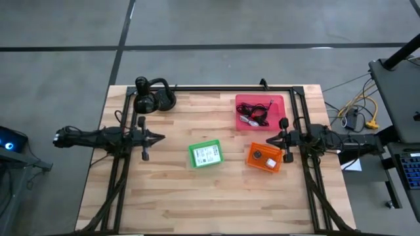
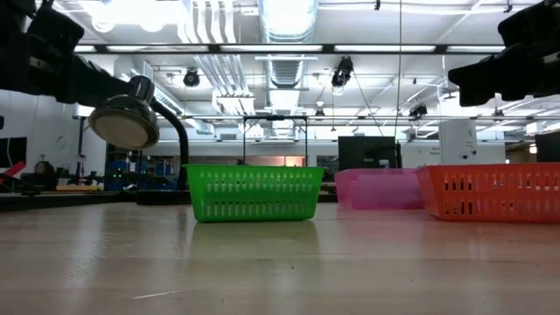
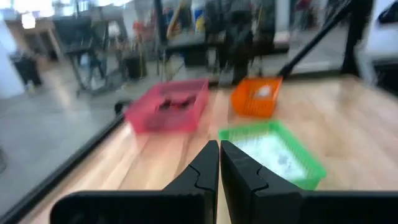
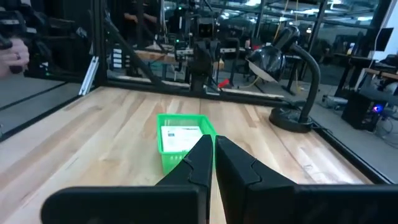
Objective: Pick and place items into bin
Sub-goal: Return to Home Position
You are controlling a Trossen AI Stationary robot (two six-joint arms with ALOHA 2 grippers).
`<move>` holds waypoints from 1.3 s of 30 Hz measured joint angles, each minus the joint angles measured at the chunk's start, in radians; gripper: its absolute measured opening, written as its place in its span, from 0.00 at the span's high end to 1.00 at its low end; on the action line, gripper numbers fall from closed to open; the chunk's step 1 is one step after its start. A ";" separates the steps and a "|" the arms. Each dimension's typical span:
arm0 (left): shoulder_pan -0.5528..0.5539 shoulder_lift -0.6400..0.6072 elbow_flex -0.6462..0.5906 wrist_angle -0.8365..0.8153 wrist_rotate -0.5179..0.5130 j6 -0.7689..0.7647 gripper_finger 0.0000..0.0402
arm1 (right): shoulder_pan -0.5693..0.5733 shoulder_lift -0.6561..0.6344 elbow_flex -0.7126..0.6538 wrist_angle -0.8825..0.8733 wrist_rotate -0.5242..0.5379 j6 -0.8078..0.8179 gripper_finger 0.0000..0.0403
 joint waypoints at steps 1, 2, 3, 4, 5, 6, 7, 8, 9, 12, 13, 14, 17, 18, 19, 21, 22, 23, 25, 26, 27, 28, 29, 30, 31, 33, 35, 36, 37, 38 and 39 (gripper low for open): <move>0.000 0.000 -0.012 0.045 0.014 0.008 1.00 | 0.000 0.000 0.000 0.001 0.000 0.001 0.98; 0.000 0.000 -0.022 0.078 0.032 0.022 1.00 | 0.000 0.002 0.000 0.000 0.000 0.005 0.98; 0.000 0.002 -0.028 0.097 0.053 0.028 1.00 | 0.000 0.004 0.000 0.000 0.000 0.005 0.98; 0.000 0.006 -0.036 0.119 0.074 0.036 1.00 | 0.000 0.006 0.000 0.000 0.000 0.006 0.98; 0.000 0.009 -0.038 0.125 0.082 0.045 1.00 | 0.000 0.010 0.000 0.000 0.000 0.007 0.98; 0.000 0.011 -0.039 0.128 0.086 0.047 1.00 | 0.000 0.012 0.000 0.000 0.000 0.008 0.98; 0.000 0.009 -0.040 0.131 0.085 0.049 1.00 | 0.000 0.014 0.000 0.000 0.001 0.008 0.98; 0.000 0.006 -0.040 0.131 0.085 0.050 1.00 | 0.000 0.017 0.000 0.000 0.001 0.007 0.98; 0.000 0.005 -0.040 0.131 0.085 0.050 1.00 | 0.000 0.019 0.000 0.000 0.001 0.006 0.98; 0.000 0.004 -0.040 0.131 0.084 0.050 1.00 | 0.000 0.022 0.000 0.000 0.001 0.002 0.98; 0.000 0.005 -0.040 0.130 0.084 0.050 1.00 | 0.000 0.022 0.000 0.000 0.001 0.004 0.98; 0.000 0.006 -0.040 0.130 0.084 0.050 1.00 | 0.000 0.022 0.000 0.000 0.000 0.010 0.98; 0.001 0.013 -0.042 0.136 0.083 0.050 1.00 | 0.000 0.023 0.000 0.000 0.000 0.043 0.98; 0.001 0.017 -0.042 0.140 0.083 0.050 1.00 | 0.000 0.023 0.000 0.000 0.000 0.050 0.98; 0.001 0.018 -0.043 0.141 0.083 0.050 1.00 | 0.000 0.023 0.000 0.000 0.000 0.051 0.98; 0.001 0.019 -0.043 0.141 0.083 0.050 1.00 | 0.000 0.023 0.000 0.000 0.000 0.050 0.98; 0.001 0.019 -0.043 0.141 0.083 0.050 1.00 | 0.000 0.023 0.000 0.000 0.000 0.051 0.98; 0.001 0.020 -0.043 0.141 0.083 0.050 1.00 | 0.000 0.023 0.000 0.000 0.001 0.053 0.98; 0.001 0.023 -0.043 0.142 0.082 0.050 1.00 | 0.000 0.022 0.000 0.001 0.000 0.058 0.98; 0.001 0.023 -0.043 0.142 0.083 0.051 1.00 | 0.000 0.022 0.000 0.001 0.001 0.059 0.98; 0.001 0.024 -0.043 0.142 0.082 0.051 1.00 | 0.000 0.023 0.000 0.002 0.001 0.059 0.98; 0.001 0.027 -0.043 0.142 0.082 0.051 1.00 | 0.000 0.023 0.000 0.001 0.001 0.059 0.98; 0.001 0.029 -0.043 0.142 0.082 0.051 1.00 | 0.000 0.023 0.000 0.001 0.001 0.060 0.98; 0.001 0.029 -0.043 0.142 0.082 0.051 1.00 | 0.000 0.023 0.000 0.001 0.001 0.060 0.98; 0.001 0.029 -0.043 0.143 0.082 0.051 1.00 | 0.000 0.023 0.000 0.001 0.001 0.060 0.98; 0.001 0.030 -0.043 0.143 0.082 0.051 1.00 | 0.000 0.023 0.000 0.001 0.003 0.036 0.98; 0.001 0.030 -0.043 0.143 0.082 0.051 1.00 | 0.000 0.023 0.000 0.001 0.004 0.007 0.98; 0.001 0.030 -0.043 0.143 0.082 0.051 1.00 | 0.000 0.023 0.000 0.001 0.004 0.001 0.98; 0.001 0.030 -0.043 0.143 0.082 0.051 1.00 | 0.000 0.023 0.000 0.001 0.004 0.000 0.98; 0.001 0.030 -0.043 0.143 0.081 0.051 1.00 | 0.000 0.023 0.000 0.001 0.004 0.001 0.98; 0.001 0.031 -0.043 0.143 0.081 0.051 1.00 | 0.000 0.023 0.000 0.001 0.004 0.004 0.98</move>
